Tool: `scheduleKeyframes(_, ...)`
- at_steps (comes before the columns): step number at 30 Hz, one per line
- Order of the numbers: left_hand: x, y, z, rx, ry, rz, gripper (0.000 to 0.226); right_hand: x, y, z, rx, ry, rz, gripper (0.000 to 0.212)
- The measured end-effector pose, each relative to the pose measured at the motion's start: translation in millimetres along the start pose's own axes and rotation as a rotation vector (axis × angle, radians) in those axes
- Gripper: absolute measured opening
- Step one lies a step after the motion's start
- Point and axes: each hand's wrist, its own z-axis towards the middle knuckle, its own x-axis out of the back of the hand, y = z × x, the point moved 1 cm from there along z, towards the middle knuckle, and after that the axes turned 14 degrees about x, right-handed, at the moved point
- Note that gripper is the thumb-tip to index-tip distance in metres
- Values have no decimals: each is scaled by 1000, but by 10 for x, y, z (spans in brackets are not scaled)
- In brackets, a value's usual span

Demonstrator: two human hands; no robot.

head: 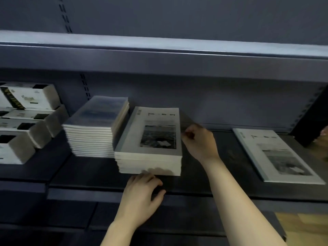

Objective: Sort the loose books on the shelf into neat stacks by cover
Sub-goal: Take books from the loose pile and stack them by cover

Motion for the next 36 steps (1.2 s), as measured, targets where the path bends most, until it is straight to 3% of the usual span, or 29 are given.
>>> scheduleKeyframes(5,-227,532,77,-30,-113,-16,31,406,587,-277,-138,-53,-81,20)
scheduleKeyframes(14,-652,1335,226,-67,-112,-30,51,1064,1558,-682,-302,-57,-218,30)
scheduleKeyframes(23,-943,1895,355,-98,-106,-20,30,1643,2371,-1013,-569,-64,-352,27)
scheduleKeyframes(27,-1053,2046,410,-92,-58,-14,23,1784,2486,-1081,-624,-66,-405,64)
scheduleKeyframes(36,-1120,2143,450,-44,-43,20,23,1811,2657,-1057,-673,-100,-435,99)
